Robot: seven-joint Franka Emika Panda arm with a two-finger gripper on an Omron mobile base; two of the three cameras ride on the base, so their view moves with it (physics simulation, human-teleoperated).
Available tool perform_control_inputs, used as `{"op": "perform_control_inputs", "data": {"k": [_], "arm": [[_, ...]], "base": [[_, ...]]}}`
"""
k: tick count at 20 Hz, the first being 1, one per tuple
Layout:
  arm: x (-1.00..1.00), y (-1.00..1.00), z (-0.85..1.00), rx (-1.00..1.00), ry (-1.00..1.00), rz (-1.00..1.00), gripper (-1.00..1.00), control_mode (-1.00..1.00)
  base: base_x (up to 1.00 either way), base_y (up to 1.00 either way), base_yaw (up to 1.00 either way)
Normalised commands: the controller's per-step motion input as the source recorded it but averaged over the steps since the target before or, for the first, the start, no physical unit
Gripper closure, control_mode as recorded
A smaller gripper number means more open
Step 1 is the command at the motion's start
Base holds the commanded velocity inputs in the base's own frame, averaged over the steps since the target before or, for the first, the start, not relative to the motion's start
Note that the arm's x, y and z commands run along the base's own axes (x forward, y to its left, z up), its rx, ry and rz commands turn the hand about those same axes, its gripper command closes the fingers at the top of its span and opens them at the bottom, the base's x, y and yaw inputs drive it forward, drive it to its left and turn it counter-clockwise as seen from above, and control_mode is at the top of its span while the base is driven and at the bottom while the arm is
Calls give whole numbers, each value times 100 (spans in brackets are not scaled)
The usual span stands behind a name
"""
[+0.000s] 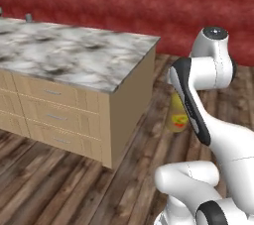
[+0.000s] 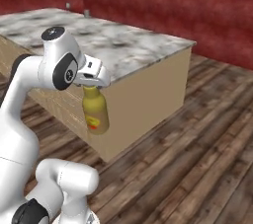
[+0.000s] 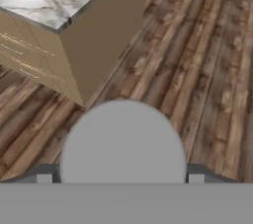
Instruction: There is a wine glass and glass cup on the dining counter. Place the wine bottle next to the wine glass and the juice bottle next to the glass cup.
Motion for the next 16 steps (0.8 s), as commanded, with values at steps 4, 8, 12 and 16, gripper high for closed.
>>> {"op": "perform_control_inputs", "data": {"k": [4, 8, 12, 16], "arm": [[0, 0, 0, 0, 0, 0, 100, 100], [0, 0, 0, 0, 0, 0, 100, 100], [0, 0, 0, 0, 0, 0, 100, 100], [0, 0, 0, 0, 0, 0, 100, 100]], "base": [[71, -17, -11], [70, -24, -7], [69, -29, -3], [69, -32, -1]]}}
